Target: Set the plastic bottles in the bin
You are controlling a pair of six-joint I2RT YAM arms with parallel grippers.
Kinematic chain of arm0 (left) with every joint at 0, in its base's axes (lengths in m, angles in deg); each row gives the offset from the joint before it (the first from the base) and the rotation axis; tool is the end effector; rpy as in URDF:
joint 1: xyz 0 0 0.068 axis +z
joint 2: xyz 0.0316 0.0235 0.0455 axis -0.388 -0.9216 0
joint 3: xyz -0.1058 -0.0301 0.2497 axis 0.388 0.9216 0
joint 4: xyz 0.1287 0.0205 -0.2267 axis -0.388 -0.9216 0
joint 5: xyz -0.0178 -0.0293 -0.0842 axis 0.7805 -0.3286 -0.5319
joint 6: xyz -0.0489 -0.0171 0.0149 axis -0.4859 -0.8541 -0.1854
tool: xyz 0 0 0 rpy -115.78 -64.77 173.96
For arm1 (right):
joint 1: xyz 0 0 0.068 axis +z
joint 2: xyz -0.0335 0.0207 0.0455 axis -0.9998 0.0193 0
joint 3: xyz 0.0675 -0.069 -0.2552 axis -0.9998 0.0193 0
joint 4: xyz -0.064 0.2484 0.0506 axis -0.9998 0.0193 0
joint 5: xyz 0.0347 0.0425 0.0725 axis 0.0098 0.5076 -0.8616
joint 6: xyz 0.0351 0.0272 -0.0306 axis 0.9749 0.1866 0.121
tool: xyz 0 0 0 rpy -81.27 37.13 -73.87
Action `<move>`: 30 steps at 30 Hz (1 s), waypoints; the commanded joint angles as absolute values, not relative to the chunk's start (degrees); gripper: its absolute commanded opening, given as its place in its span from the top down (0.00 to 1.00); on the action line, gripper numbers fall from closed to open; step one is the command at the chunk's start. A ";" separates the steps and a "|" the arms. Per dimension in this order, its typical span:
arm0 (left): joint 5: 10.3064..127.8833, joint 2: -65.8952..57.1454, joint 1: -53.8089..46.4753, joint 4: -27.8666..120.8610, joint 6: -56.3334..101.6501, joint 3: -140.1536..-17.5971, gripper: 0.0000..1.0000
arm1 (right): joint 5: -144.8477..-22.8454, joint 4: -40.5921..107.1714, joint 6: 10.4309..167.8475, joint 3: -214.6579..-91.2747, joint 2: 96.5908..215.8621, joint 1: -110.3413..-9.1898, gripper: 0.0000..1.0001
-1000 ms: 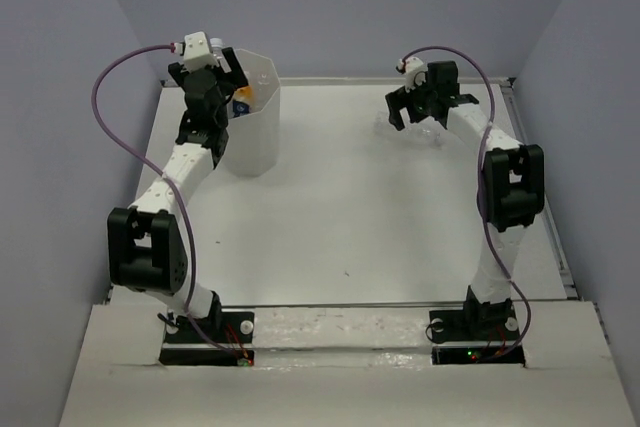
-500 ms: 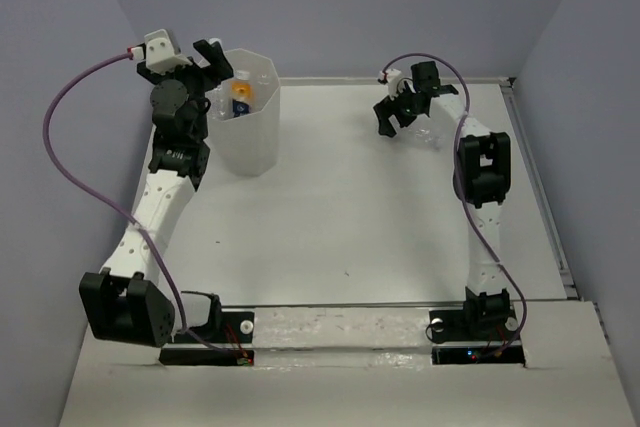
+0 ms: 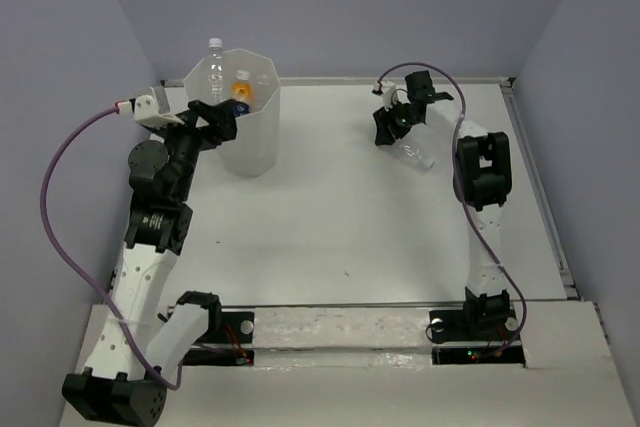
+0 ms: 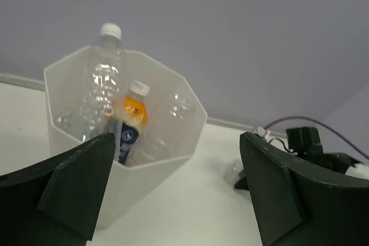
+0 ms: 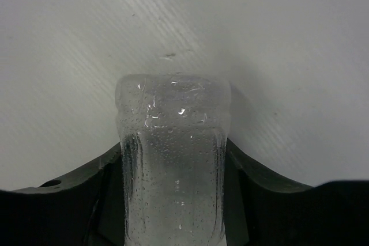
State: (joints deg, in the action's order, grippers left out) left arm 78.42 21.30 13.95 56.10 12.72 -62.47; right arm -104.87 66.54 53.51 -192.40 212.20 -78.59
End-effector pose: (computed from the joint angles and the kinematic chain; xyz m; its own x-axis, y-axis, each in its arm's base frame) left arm 0.1889 -0.0288 0.4338 0.2298 -0.4071 -0.8840 0.2377 0.9043 -0.3546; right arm 0.5106 0.1102 0.1702 -0.5098 -0.5226 -0.6833 -0.7621 0.6428 0.0770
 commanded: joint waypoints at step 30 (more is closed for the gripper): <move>95.90 49.15 -0.10 20.66 0.49 -46.43 0.01 | -88.17 -8.52 113.61 -207.44 199.40 -45.65 0.61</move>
State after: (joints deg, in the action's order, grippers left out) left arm 93.04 48.53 1.66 20.03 1.29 -45.58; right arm -93.90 7.94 104.19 -197.34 192.07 -47.22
